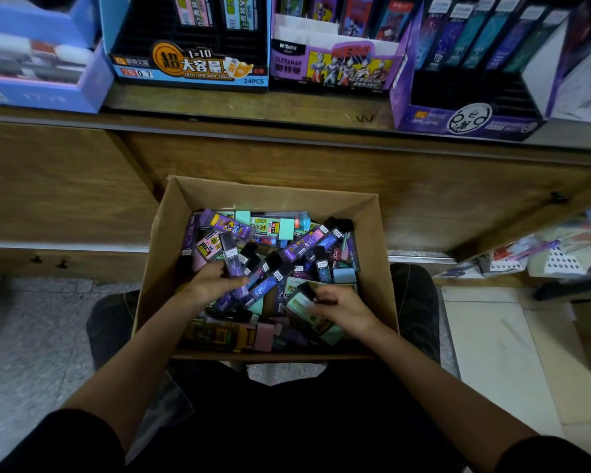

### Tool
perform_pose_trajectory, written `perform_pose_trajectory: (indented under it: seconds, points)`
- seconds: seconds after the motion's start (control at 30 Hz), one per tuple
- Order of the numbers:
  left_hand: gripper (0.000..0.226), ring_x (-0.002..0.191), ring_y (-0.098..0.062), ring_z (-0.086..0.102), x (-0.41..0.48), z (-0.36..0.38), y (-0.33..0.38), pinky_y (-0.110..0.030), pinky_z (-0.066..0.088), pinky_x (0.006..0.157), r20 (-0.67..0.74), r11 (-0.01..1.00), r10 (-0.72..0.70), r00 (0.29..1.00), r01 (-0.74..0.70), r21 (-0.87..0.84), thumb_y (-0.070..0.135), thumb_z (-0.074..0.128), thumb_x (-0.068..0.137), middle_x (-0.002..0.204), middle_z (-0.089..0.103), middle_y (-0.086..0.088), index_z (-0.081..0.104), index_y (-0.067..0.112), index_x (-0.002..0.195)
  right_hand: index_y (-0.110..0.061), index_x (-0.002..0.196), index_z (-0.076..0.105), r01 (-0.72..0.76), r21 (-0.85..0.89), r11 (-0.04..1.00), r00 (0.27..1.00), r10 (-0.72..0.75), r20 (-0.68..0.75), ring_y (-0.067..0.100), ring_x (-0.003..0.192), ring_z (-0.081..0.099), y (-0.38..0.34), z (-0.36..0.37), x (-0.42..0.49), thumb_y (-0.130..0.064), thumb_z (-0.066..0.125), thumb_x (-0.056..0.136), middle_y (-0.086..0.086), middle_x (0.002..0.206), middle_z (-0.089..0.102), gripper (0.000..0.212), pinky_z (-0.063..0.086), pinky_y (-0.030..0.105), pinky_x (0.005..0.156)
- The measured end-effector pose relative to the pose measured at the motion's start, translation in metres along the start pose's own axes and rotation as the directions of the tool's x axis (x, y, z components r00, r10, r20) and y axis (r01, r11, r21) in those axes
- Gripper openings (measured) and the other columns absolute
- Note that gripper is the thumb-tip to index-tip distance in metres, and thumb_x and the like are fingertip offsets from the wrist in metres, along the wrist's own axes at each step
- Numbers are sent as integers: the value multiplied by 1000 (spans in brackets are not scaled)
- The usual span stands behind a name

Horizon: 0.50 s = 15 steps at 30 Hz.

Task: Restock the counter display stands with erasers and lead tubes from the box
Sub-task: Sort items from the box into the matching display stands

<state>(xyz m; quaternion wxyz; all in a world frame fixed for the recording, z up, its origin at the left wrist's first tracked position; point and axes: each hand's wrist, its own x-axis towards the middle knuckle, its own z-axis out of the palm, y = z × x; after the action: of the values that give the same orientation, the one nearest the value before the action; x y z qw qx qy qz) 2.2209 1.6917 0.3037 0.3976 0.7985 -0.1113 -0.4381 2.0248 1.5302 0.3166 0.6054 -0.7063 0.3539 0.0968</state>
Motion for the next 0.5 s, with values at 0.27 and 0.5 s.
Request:
perform_pose_trajectory:
  seconds: [0.27, 0.5]
  points:
    - [34, 97, -23, 61, -15, 4, 20, -24, 45, 78, -43, 974, 79, 996, -86, -208, 2, 63, 86, 113, 64, -17, 50, -2, 117, -11, 93, 66, 17, 380, 925, 982, 56, -181, 4, 75, 62, -30, -6, 6, -5, 68, 82, -4, 84, 67, 12, 48, 9, 62]
    - [91, 100, -10, 58, -21, 30, 39, -31, 47, 75, 80, 856, 12, 997, 31, -517, 9, 71, 78, 127, 51, 7, 15, 18, 149, -9, 86, 62, 15, 616, 788, 983, 99, -151, 30, 98, 62, -66, -7, 8, -6, 68, 82, 15, 101, 67, 7, 47, 44, 94]
